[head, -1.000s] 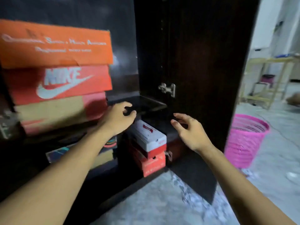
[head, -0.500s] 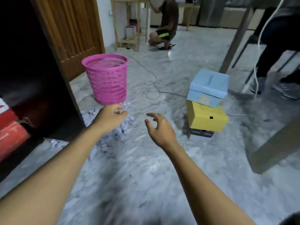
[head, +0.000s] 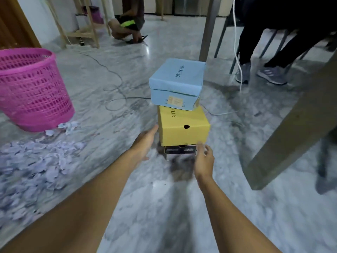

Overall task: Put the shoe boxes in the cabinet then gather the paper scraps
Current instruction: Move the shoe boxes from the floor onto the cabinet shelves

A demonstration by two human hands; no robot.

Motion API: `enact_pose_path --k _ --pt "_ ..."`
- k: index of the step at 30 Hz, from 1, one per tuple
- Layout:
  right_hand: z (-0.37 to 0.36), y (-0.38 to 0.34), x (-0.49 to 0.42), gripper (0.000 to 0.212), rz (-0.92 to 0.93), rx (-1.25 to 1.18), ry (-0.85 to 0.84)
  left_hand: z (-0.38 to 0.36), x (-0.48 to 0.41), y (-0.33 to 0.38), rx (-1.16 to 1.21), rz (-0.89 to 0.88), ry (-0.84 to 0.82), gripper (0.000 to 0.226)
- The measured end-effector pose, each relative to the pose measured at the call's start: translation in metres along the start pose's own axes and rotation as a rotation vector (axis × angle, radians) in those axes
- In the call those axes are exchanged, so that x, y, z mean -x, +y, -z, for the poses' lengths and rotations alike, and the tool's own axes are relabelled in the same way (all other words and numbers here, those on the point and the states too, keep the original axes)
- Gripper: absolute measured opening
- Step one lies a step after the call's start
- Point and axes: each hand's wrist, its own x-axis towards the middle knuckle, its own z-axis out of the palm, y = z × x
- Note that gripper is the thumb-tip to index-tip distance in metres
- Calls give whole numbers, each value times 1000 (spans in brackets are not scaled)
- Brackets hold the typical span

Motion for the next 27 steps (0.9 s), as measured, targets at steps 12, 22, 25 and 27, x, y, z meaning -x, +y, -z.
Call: enact_pose_path --k 12,22,25,27 --pt "17 -5 -92 69 -210 -273 -367 -71 -91 6 333 113 8 92" --pt "3 9 -73 44 -245 -191 -376 -54 -79 -8 298 57 40 37" --pt "-2 19 -49 41 -279 -225 -374 -35 -68 -23 263 61 16 37" --pt "-5 26 -27 42 -299 -231 -366 -19 -54 -38 242 60 14 36"
